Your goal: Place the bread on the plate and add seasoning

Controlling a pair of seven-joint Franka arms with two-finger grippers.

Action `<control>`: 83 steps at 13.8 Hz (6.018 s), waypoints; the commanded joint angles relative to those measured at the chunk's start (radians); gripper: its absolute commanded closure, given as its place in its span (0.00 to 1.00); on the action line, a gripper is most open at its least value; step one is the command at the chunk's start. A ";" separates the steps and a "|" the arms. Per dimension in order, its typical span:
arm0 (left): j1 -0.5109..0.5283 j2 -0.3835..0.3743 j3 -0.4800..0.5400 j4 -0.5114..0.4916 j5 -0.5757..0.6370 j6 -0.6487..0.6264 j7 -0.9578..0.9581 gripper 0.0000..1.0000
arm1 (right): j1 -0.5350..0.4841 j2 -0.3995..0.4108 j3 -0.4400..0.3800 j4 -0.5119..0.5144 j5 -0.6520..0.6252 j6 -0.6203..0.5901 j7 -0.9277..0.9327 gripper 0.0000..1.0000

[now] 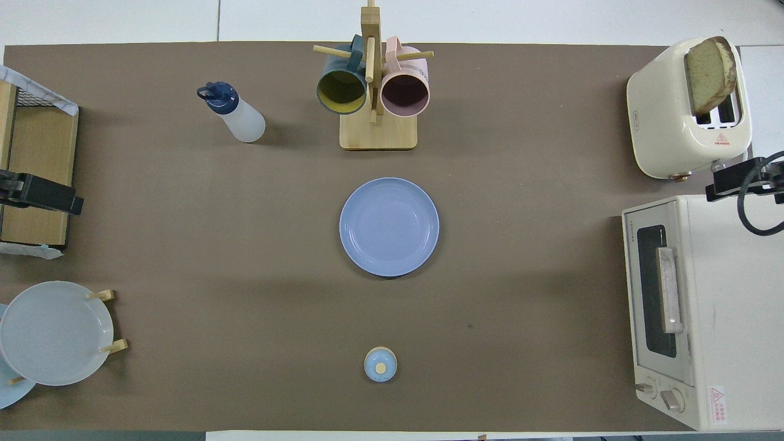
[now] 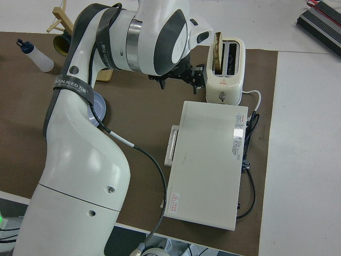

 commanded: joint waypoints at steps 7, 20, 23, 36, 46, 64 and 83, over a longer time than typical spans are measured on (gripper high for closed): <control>0.000 -0.028 0.009 -0.037 -0.002 -0.006 0.008 0.00 | 0.006 -0.003 0.001 -0.046 0.007 0.113 0.010 0.00; -0.133 -0.255 0.003 -0.733 -0.003 0.815 -0.023 0.00 | -0.049 0.235 0.006 0.035 0.013 0.563 -0.249 0.00; -0.185 -0.215 0.003 -0.936 -0.003 1.220 -0.138 0.00 | -0.058 0.261 0.007 0.012 0.021 0.728 -0.249 0.00; -0.298 0.259 0.019 -0.922 -0.196 2.024 -0.189 0.00 | -0.076 0.286 0.007 -0.058 0.022 0.902 -0.225 1.00; -0.959 0.515 0.601 -0.783 -0.446 2.028 -0.193 0.00 | -0.083 0.203 0.082 0.313 0.096 0.177 -0.219 1.00; -0.837 0.691 0.594 -0.484 -0.473 1.945 -0.180 0.00 | 0.579 0.029 0.114 -0.469 0.122 1.017 0.567 1.00; -0.693 0.671 0.465 -0.419 -0.380 1.879 -0.181 0.00 | 0.637 0.074 0.118 -0.635 0.128 1.224 0.618 1.00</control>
